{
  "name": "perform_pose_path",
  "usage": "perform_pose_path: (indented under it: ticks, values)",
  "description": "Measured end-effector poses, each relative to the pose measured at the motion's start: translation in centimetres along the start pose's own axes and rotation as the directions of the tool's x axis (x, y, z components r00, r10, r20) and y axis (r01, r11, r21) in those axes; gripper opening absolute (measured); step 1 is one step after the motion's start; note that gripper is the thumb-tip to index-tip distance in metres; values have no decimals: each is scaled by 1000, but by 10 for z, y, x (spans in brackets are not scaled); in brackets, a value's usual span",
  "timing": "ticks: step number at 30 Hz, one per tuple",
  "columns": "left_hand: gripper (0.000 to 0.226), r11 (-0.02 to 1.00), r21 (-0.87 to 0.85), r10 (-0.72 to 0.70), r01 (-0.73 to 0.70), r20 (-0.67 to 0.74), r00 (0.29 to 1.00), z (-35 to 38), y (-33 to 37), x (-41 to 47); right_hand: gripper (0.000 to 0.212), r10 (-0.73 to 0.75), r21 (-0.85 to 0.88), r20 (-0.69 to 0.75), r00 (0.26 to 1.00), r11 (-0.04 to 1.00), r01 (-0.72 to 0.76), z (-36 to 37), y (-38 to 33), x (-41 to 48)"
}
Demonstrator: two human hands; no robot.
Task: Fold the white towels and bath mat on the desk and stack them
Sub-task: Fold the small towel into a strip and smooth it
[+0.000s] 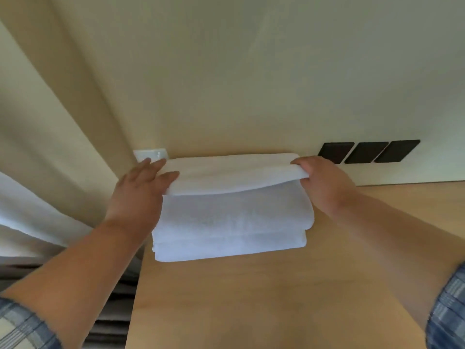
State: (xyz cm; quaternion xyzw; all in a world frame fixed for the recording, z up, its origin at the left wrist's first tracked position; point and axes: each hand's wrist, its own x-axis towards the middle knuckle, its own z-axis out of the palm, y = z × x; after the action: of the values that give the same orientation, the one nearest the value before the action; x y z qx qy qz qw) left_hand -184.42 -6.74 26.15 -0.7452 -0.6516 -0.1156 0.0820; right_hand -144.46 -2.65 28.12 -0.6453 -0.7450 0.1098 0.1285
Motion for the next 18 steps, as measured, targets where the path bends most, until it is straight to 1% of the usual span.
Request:
perform_pose_path:
  ticks: [2,5,7,12,14,16,18]
  values:
    - [73,999,1,32,-32,1,999,13,1,-23,50,17,-1,31,999,1000,-17,10,6,-22]
    - [71,999,-30,44,-45,-18,999,25,3,-42,51,-9,2,-77,997,1000,9,18,9,-40]
    - [71,998,-34,55,-55,18,998,28,6,-48,52,-25,-36,-94,995,999,22,23,10,-49]
    - [72,996,-61,73,-64,152,986,30,8,-56,59,-2,-187,32,999,982,7,35,17,-68]
    - [82,996,-57,81,-71,210,974,27,7,-53,67,5,-257,89,996,966,18,37,18,-72]
    - [98,994,-22,105,-103,265,959,24,7,-53,72,19,-295,126,992,955,19,37,20,-74]
    - [107,994,13,99,-107,284,954,23,6,-55,69,33,-310,150,988,951,16,34,18,-74]
